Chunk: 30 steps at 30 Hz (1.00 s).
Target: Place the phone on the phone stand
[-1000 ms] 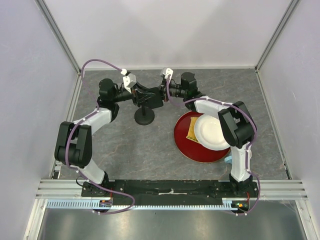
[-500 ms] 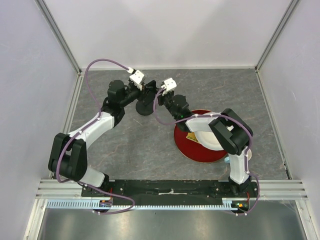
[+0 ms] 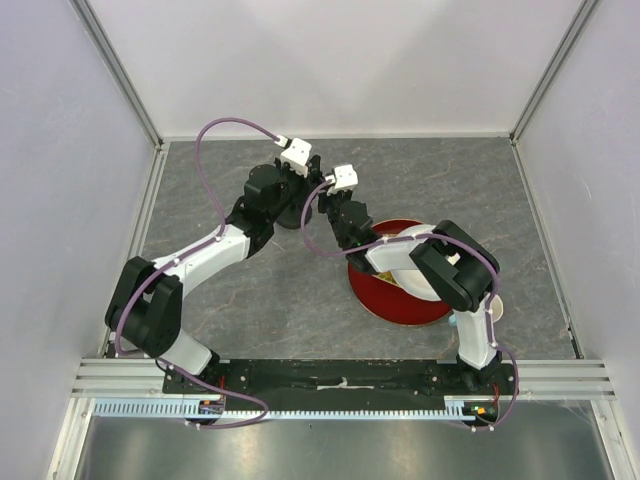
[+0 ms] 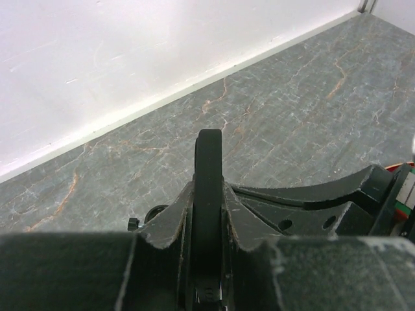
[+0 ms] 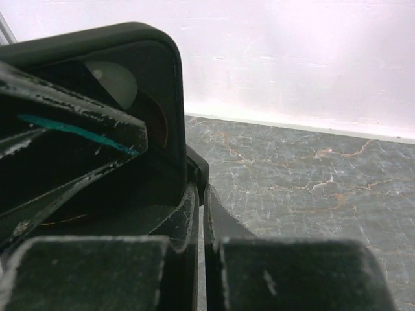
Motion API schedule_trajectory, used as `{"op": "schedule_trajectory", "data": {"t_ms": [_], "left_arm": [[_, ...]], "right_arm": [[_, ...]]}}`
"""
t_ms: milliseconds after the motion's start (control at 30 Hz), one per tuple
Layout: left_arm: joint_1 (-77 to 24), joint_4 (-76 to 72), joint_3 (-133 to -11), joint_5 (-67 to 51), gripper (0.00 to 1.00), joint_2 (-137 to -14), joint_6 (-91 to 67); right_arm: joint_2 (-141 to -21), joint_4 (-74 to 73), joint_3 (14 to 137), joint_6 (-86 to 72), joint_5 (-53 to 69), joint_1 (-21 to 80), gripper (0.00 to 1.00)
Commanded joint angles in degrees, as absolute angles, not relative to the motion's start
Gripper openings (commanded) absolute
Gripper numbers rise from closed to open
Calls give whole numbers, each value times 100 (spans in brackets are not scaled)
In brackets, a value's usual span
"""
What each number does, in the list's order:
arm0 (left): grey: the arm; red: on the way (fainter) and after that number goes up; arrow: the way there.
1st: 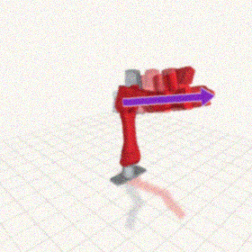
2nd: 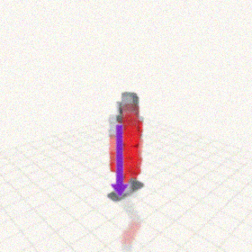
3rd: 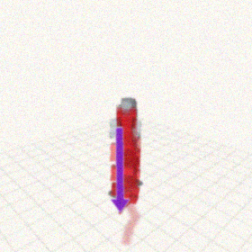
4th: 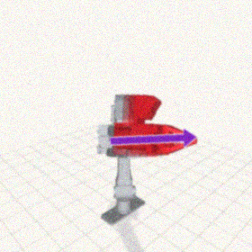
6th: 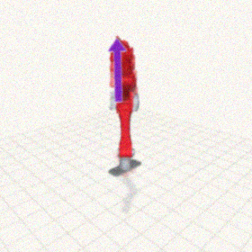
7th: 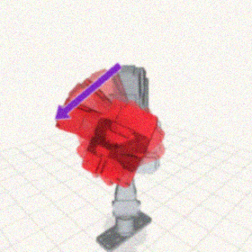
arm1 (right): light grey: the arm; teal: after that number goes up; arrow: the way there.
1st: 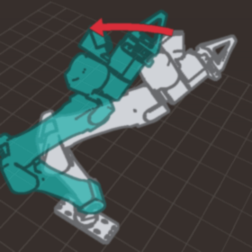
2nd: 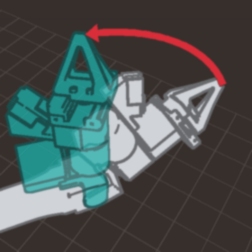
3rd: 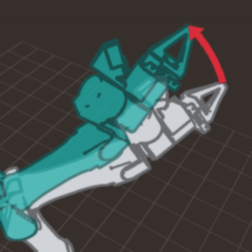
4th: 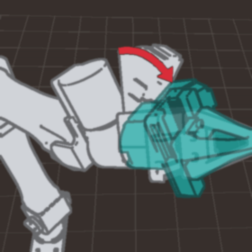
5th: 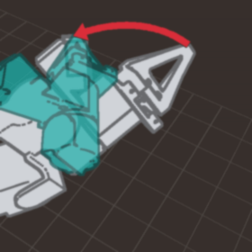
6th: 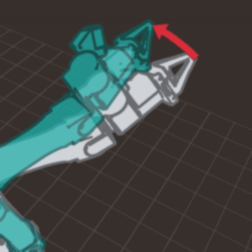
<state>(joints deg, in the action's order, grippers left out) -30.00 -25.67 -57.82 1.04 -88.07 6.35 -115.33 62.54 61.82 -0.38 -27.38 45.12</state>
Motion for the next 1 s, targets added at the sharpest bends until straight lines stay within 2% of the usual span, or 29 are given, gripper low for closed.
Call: {"op": "schedule_trajectory", "data": {"t_ms": [0,367,400,433,533,633,733,867,900,933,967], "left_arm": [[-2786,-2909,-5906,1477,2,-9097,800],[-2769,-2962,-5880,1565,2,-9264,1116],[-2769,-2962,-5862,1564,2,-9238,1125],[-2769,-2953,-5845,1556,2,-9220,1142],[-2769,-2953,-5783,1512,2,-9158,1169],[-2751,-2971,-5739,1486,2,-9097,1125],[-2690,-2901,-5730,1003,2,-9018,1037],[-2541,-2637,-5827,-521,2,-8825,984],[-2488,-2489,-5853,-849,2,-8763,967],[-2444,-2348,-5906,-1201,2,-8719,958],[-2382,-2225,-6028,-1639,2,-8623,967]], "right_arm": [[-11514,6784,5890,298,-2068,4755,0],[-11075,6619,5678,747,-1257,4755,0],[-11013,6566,5678,773,-1144,4737,3],[-10987,6400,5730,782,-1064,4720,11],[-10890,6074,5731,590,-1020,4527,19],[-10749,6030,5590,300,-801,4150,22],[-10635,5941,5467,-278,-11,3431,28],[-10810,5836,5589,-1027,2000,2594,39],[-10871,5836,5686,-1211,2830,2454,43],[-10933,5845,5747,-1300,3213,2339,52],[-11082,5862,5835,-1414,3582,2146,57]]}}
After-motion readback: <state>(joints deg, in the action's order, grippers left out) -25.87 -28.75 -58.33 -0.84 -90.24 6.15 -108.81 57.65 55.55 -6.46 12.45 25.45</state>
